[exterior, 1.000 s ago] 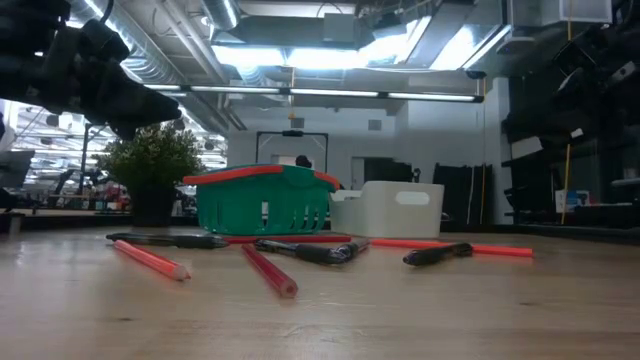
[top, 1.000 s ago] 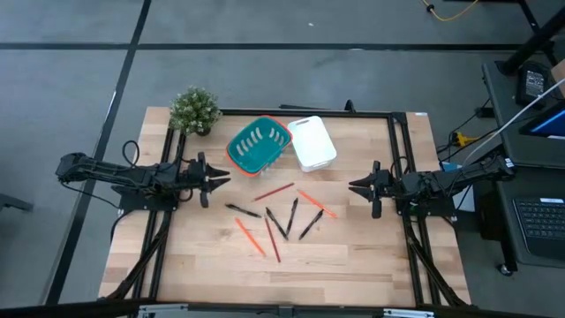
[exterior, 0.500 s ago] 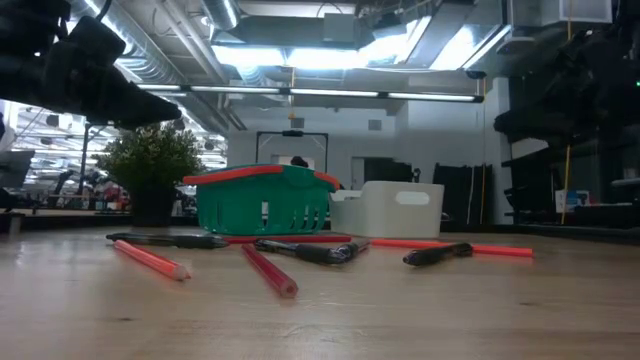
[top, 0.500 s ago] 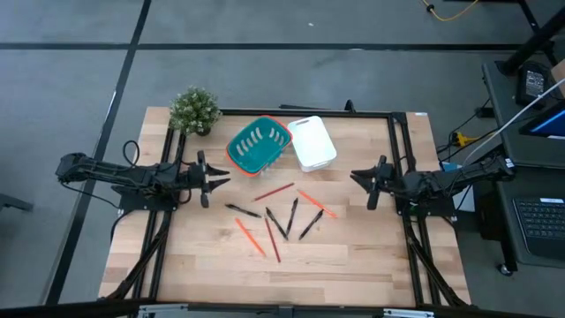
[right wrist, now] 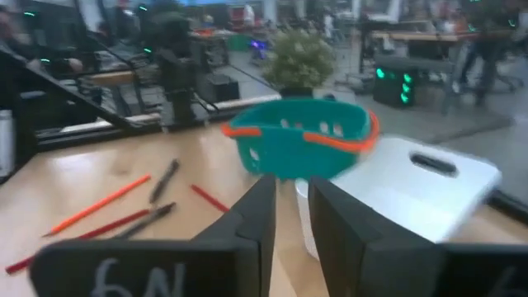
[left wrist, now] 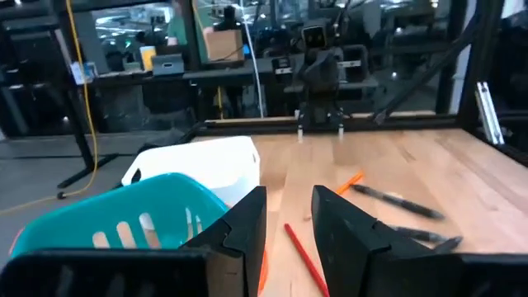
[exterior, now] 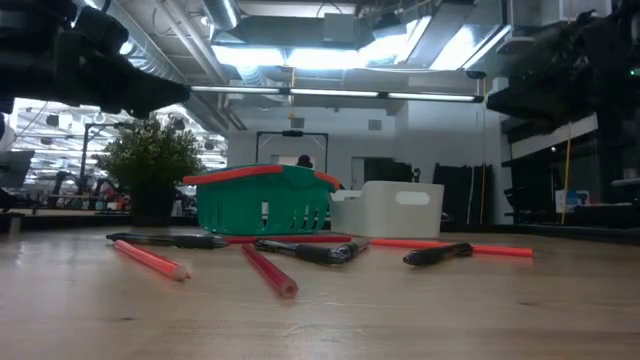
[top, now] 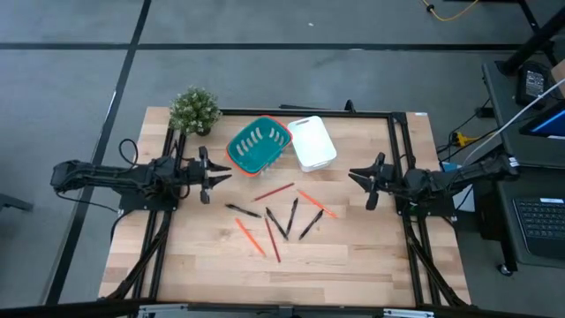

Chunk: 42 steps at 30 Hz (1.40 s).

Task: Sort pens & pencils
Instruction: Put the orange pencil into the green basket

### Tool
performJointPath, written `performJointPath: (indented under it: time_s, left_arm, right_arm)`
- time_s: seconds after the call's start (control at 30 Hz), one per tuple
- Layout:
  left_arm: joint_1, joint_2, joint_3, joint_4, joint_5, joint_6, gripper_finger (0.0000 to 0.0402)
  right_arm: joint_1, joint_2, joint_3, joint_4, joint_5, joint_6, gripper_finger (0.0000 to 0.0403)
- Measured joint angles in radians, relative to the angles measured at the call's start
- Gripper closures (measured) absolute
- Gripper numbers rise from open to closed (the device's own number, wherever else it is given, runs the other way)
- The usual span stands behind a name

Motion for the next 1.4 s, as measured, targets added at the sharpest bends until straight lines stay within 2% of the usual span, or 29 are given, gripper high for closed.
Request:
performJointPath:
  time_s: [0.3,0.5,0.73,0.83,1.03,1.13,1.23,1.4]
  left_arm:
    - [0.07,0.182,0.024,0.164,0.124,-0.052,0.0308]
    - [0.073,0.361,0.129,0.176,0.145,-0.012,0.0308]
    - [0.078,0.57,0.245,0.24,0.145,0.05,0.0308]
    - [0.104,0.605,0.271,0.259,0.153,0.05,0.0308]
    - [0.156,0.625,0.315,0.293,0.288,-0.027,0.0308]
    - [0.178,0.625,0.355,0.254,0.338,-0.034,0.0308]
    - [0.186,0.635,0.412,0.115,0.36,-0.031,0.0308]
    - [0.183,0.709,0.494,-0.071,0.355,0.004,0.0308]
  right_arm:
    - [-0.172,0.209,0.006,0.208,-0.266,-0.029,0.0327]
    - [-0.254,0.387,0.149,0.215,-0.426,-0.084,0.0327]
    - [-0.306,0.591,0.334,0.151,-0.463,-0.184,0.0327]
    - [-0.331,0.641,0.388,0.154,-0.531,-0.206,0.0327]
    - [-0.395,0.699,0.448,0.155,-0.639,-0.186,0.0327]
    - [-0.418,0.722,0.453,0.15,-0.642,-0.184,0.0327]
    - [-0.433,0.735,0.464,0.126,-0.642,-0.131,0.0327]
    - [-0.437,0.788,0.574,-0.132,-0.636,-0.085,0.0327]
